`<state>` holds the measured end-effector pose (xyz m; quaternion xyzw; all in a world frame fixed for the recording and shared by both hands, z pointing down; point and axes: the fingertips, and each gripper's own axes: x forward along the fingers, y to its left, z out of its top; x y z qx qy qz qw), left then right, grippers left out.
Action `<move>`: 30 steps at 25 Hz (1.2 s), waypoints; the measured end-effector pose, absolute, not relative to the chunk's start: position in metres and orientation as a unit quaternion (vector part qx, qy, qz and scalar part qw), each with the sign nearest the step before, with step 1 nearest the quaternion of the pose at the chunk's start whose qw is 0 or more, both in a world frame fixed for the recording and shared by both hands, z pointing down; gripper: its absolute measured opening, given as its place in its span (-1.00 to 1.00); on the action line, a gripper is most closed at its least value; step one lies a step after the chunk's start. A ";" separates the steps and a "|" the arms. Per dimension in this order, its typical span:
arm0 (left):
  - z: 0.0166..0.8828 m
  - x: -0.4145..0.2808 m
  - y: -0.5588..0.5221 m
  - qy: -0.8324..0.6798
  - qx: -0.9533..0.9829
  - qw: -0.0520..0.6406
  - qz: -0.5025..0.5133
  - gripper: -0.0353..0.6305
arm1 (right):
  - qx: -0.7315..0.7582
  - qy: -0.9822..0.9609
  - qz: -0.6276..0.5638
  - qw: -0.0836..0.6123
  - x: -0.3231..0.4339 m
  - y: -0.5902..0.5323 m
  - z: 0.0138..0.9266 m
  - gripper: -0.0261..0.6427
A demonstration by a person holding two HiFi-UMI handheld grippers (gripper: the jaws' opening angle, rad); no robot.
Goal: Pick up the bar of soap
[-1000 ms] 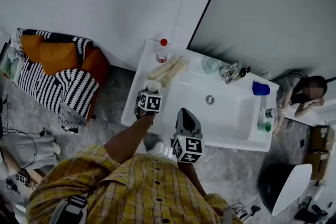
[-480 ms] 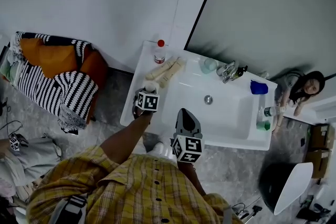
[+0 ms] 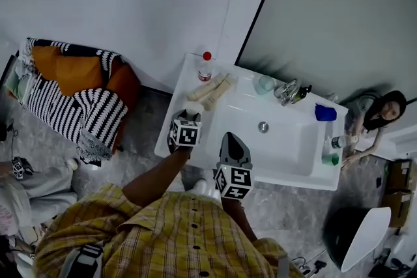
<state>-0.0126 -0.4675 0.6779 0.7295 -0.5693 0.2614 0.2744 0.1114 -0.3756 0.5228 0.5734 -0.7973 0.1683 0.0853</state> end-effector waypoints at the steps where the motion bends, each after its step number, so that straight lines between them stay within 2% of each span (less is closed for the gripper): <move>1: 0.670 -0.013 -0.466 -0.571 0.733 0.270 0.252 -0.29 | 0.574 -0.797 0.169 0.085 0.111 -0.376 0.523 -0.87; 6: 0.626 -0.011 -0.459 -0.572 0.756 0.244 0.206 -0.29 | 0.578 -0.795 0.167 0.079 0.110 -0.379 0.519 -0.87; 16: 0.535 -0.005 -0.423 -0.561 0.801 0.149 0.145 -0.29 | 0.578 -0.798 0.154 0.073 0.103 -0.376 0.505 -0.87; 30: 0.479 -0.004 -0.376 -0.552 0.825 0.069 0.100 -0.29 | 0.580 -0.804 0.123 0.055 0.091 -0.370 0.491 -0.87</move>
